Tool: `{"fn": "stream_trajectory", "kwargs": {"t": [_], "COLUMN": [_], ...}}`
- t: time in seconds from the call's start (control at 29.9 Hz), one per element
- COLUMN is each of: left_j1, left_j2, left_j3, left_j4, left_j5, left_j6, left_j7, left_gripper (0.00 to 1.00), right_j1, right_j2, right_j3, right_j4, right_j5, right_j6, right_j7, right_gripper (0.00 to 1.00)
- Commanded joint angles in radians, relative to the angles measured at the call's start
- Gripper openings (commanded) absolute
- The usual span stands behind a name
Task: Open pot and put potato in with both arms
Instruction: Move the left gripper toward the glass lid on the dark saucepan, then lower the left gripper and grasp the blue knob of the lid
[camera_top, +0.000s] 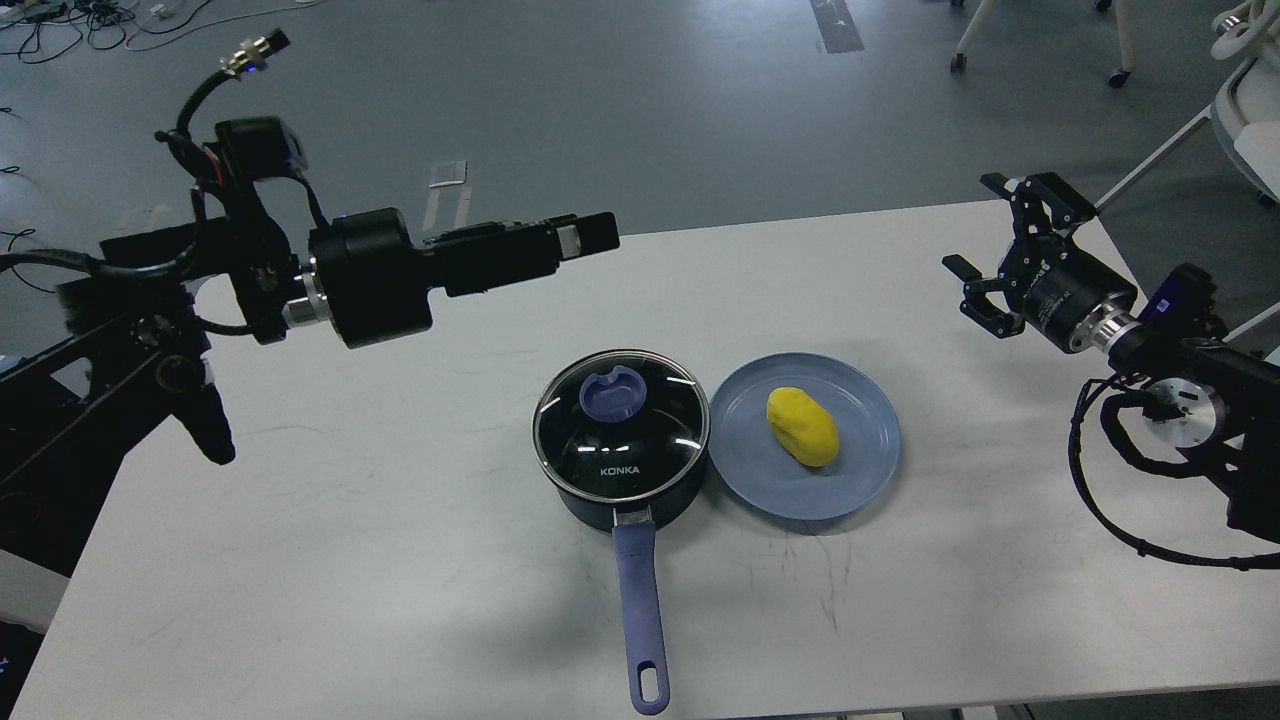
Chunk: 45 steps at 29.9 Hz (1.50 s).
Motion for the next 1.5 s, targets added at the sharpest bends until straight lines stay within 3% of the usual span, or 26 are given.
{"fn": "stream_trajectory", "kwargs": {"t": [0.0, 0.23, 0.5, 0.8, 1.47], "left_j1": [-0.013, -0.064, -0.062, -0.053, -0.044], "left_j2": [-0.015, -0.097, -0.219, -0.236, -0.254], "left_j3": [0.027, 0.208, 0.222, 0.273, 0.294], "left_j4": [0.005, 0.066, 0.226, 0.267, 0.267], "left_j5": [0.225, 0.511, 0.624, 0.645, 0.641], "left_j6": [-0.001, 0.002, 0.007, 0.053, 0.07], "left_j7": [-0.002, -0.002, 0.001, 0.001, 0.003], "left_gripper": [0.98, 0.98, 0.98, 0.98, 0.97], "right_j1": [-0.003, -0.018, -0.02, -0.018, -0.02], "right_j2": [0.0, 0.0, -0.001, -0.001, -0.001], "right_j3": [0.0, 0.0, 0.001, 0.001, 0.001], "right_j4": [0.0, -0.003, -0.002, 0.002, 0.002], "right_j5": [0.0, 0.0, 0.0, 0.0, 0.0], "right_j6": [0.0, 0.0, 0.0, 0.0, 0.0], "right_j7": [0.0, 0.0, 0.0, 0.0, 0.0], "right_gripper": [1.0, 1.0, 1.0, 1.0, 1.0]}}
